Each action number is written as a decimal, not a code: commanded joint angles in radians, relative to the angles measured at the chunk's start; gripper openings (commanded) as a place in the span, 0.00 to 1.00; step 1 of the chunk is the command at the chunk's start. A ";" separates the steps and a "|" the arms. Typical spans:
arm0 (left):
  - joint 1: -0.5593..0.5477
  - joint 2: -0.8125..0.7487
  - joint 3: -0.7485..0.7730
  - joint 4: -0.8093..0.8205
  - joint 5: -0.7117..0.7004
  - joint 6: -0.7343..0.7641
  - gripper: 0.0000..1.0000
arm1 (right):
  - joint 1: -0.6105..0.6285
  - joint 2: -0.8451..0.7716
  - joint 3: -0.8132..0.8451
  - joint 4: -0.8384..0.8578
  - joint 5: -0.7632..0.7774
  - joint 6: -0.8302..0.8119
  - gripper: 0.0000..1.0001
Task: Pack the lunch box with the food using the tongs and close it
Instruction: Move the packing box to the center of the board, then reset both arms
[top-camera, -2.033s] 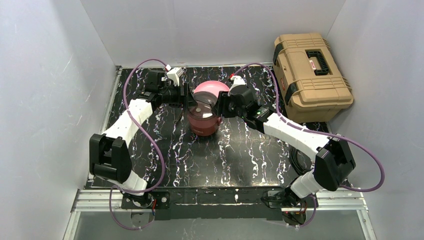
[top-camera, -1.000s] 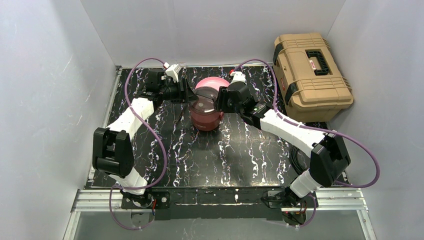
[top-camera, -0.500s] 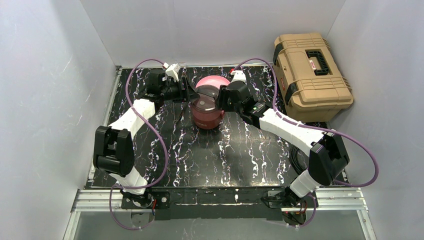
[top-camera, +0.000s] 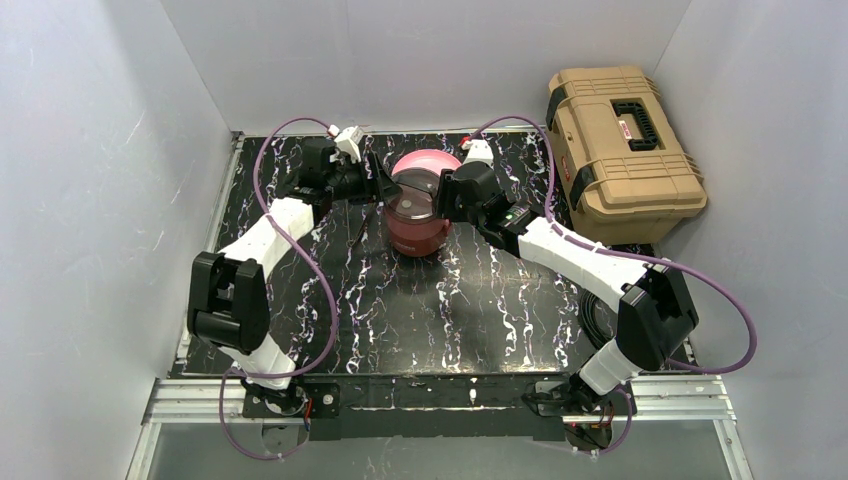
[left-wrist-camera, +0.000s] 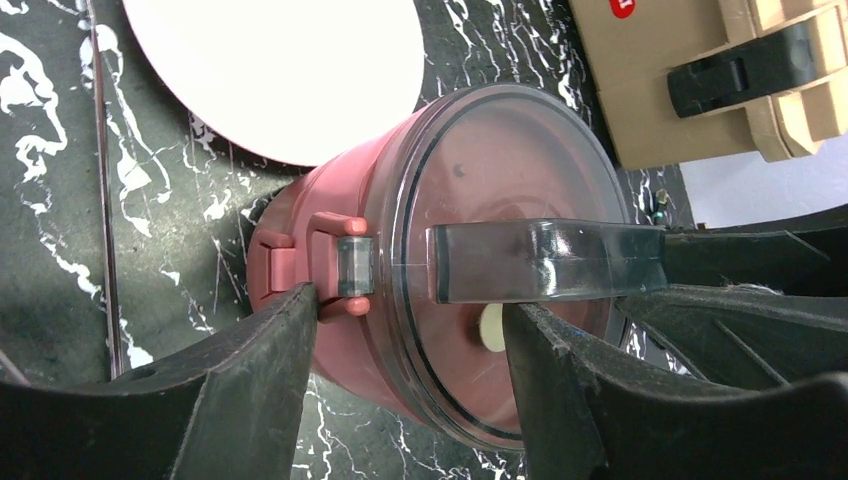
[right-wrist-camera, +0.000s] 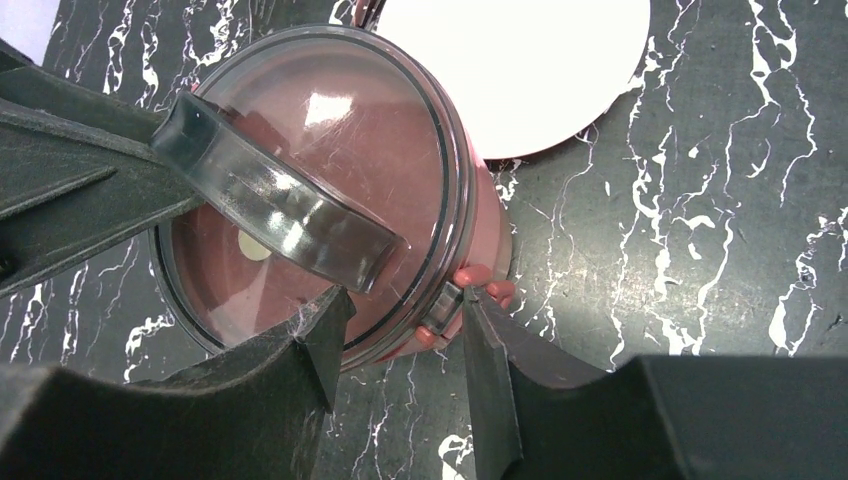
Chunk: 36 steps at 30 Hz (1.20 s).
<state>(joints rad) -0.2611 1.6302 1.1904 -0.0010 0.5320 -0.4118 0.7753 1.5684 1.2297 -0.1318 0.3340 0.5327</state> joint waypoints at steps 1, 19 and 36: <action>-0.118 0.014 -0.052 -0.396 0.013 0.042 0.58 | 0.040 0.070 -0.018 -0.103 -0.030 -0.034 0.53; -0.006 -0.312 -0.107 -0.431 -0.290 0.110 0.98 | 0.038 -0.153 0.040 -0.308 0.194 -0.127 0.81; 0.177 -0.731 -0.271 -0.356 -0.639 0.107 0.99 | -0.271 -0.468 -0.271 -0.157 -0.017 -0.129 0.98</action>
<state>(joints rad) -0.0906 1.0183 0.9459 -0.3836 0.0872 -0.3443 0.5522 1.1831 1.0214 -0.3969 0.3515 0.3981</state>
